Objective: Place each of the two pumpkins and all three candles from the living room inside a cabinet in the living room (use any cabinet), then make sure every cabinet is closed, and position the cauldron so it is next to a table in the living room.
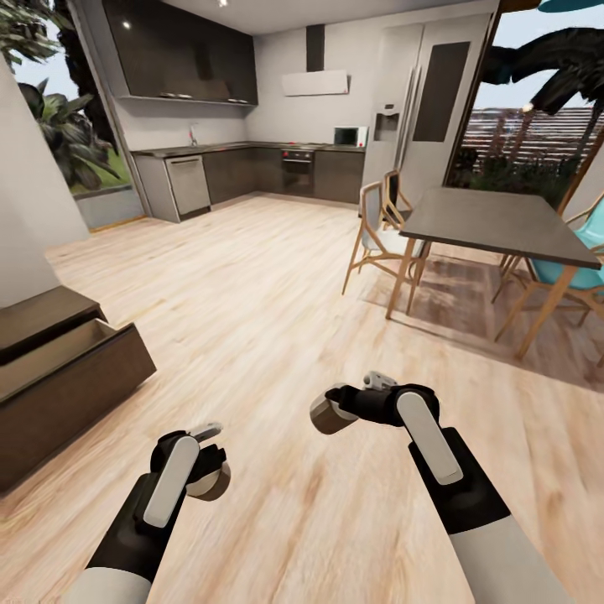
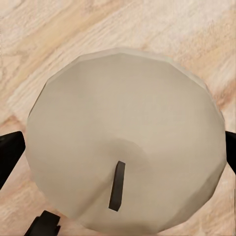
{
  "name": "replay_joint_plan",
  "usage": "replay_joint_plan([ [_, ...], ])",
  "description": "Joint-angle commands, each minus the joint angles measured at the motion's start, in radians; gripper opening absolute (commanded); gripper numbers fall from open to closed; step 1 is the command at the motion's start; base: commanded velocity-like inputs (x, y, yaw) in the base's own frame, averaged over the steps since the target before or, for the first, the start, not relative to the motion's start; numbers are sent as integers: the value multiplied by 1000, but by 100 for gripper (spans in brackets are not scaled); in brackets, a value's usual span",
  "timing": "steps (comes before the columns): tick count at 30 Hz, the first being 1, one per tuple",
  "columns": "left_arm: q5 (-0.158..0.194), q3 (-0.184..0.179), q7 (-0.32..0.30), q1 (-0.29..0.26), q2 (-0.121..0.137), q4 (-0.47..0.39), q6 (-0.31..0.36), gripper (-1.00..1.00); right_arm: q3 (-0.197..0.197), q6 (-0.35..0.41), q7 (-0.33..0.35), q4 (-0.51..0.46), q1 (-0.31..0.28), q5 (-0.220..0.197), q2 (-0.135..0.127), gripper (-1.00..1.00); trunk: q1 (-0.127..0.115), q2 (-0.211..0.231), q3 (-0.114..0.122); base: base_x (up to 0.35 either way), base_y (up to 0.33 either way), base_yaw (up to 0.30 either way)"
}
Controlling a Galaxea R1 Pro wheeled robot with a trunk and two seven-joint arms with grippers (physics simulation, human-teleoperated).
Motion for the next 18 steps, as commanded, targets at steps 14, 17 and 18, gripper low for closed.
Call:
replay_joint_plan([
  [14,9,-5,10,-1,0,-1,1,-100,0,-1,-10,-2,-1,-12,0,-100,0,0,-1,221,-203,289],
  [17,9,-5,10,-1,0,-1,1,-100,0,-2,-10,-2,-1,-12,0,-100,0,0,-1,187,-179,289],
  [18,10,-5,10,-1,0,-1,1,-100,0,-2,-10,-1,-1,-12,0,-100,0,0,-1,187,-179,289],
])
